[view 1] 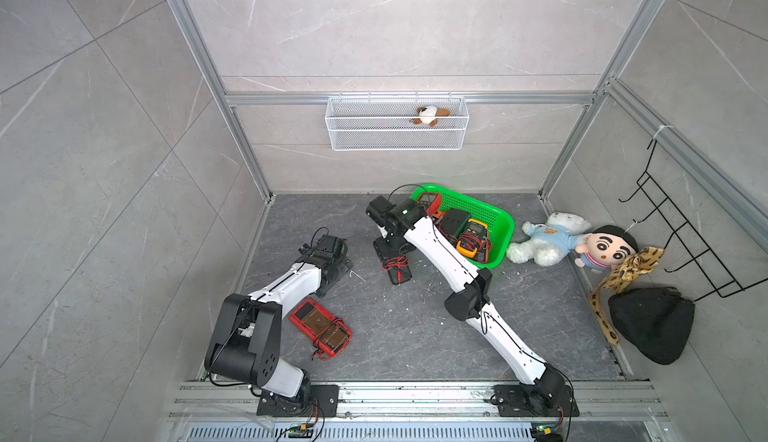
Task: Put the multimeter into the basket
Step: Pick up the multimeter from the center of the board, then place the multimeter in the basket.
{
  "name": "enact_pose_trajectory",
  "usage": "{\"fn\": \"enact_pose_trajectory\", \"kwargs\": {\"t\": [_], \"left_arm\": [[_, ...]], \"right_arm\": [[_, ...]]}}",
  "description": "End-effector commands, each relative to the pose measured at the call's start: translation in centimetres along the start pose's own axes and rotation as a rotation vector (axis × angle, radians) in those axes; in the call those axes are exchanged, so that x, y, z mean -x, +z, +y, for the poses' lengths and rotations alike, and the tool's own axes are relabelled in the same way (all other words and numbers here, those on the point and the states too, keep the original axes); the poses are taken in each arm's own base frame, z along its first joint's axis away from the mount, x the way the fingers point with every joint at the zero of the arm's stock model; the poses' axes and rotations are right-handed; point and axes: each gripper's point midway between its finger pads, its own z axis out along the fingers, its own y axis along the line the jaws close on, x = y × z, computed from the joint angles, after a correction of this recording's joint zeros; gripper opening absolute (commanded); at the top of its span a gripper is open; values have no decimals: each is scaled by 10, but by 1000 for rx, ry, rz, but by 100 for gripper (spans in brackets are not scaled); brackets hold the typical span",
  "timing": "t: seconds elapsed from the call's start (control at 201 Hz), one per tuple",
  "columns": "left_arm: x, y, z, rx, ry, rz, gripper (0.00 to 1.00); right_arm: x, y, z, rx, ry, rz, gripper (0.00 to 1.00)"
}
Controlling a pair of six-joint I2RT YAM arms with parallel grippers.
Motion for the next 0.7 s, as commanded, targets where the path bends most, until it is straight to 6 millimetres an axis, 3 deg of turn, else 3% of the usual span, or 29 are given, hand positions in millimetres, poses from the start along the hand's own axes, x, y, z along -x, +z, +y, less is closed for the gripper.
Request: {"fn": "enact_pose_trajectory", "kwargs": {"t": [0.0,0.075,0.239,0.473,0.692], "left_arm": [[17,-8,-11,-20,-7,-55,98],[18,-8,-11,-20,-7,-60,98],[20,-9,-11,-20,-9,-68,98],[21,-10,-11,-19,-14,-73,98],[22,-10,-11,-15,-15,-78,98]], "right_arm": [[-3,-74,-52,-63,113,-65,0],[4,-100,-77,-71,165,-123,0],[7,-135,-132,-122,256,-186,0],[1,-158,-194,-192,355,-210,0],[-7,-171,-233,-162,421,-213,0]]}}
